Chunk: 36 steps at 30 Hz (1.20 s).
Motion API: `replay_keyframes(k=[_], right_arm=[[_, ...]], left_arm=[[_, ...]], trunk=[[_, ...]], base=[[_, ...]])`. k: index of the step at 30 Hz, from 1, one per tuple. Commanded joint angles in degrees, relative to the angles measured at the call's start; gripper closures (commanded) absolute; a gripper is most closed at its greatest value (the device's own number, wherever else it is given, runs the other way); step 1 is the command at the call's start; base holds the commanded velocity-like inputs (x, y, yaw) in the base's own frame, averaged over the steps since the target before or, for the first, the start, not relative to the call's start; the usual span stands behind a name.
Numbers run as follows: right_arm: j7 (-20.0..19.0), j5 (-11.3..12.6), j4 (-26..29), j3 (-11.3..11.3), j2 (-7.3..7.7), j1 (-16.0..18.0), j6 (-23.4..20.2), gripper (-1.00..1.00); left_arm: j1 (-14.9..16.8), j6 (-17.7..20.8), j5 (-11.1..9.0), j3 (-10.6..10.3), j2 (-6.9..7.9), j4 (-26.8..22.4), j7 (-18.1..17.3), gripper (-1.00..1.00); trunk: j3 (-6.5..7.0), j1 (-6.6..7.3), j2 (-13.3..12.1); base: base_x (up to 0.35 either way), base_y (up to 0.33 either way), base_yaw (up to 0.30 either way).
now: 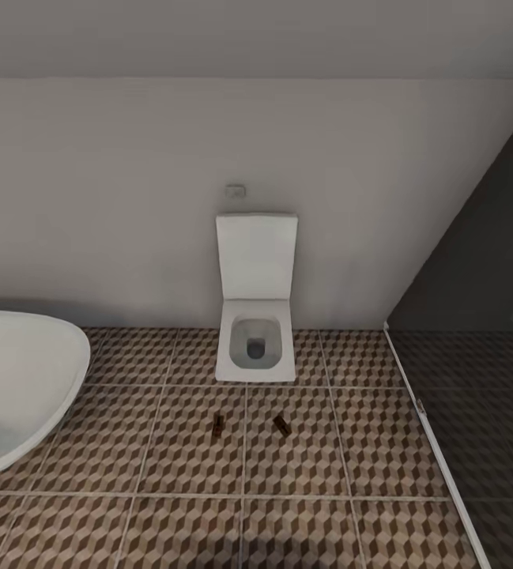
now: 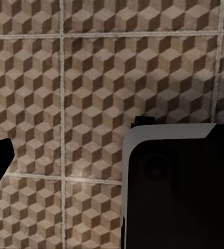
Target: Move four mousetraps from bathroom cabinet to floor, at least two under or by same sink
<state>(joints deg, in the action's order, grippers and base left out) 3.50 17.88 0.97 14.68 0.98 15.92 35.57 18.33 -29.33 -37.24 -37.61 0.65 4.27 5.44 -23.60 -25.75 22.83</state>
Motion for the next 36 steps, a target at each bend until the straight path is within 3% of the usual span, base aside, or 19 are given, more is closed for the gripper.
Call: replay_keyframes(k=[1,36], right_arm=[[0.4,0.1,0.0,0.5,0.00,0.0,0.1,-1.00],[0.3,0.1,0.0,0.5,-0.01,0.0,0.0,-1.00]], left_arm=[[0.0,-0.2,0.2,-0.3,-0.03,0.1,0.4,-1.00],[0.0,-0.2,0.2,-0.3,-0.03,0.1,0.4,-1.00]], trunk=[[0.02,-0.03,0.1],[3.28,-0.03,0.1]], base=[[0.000,0.000,0.000],[0.000,0.000,0.000]])
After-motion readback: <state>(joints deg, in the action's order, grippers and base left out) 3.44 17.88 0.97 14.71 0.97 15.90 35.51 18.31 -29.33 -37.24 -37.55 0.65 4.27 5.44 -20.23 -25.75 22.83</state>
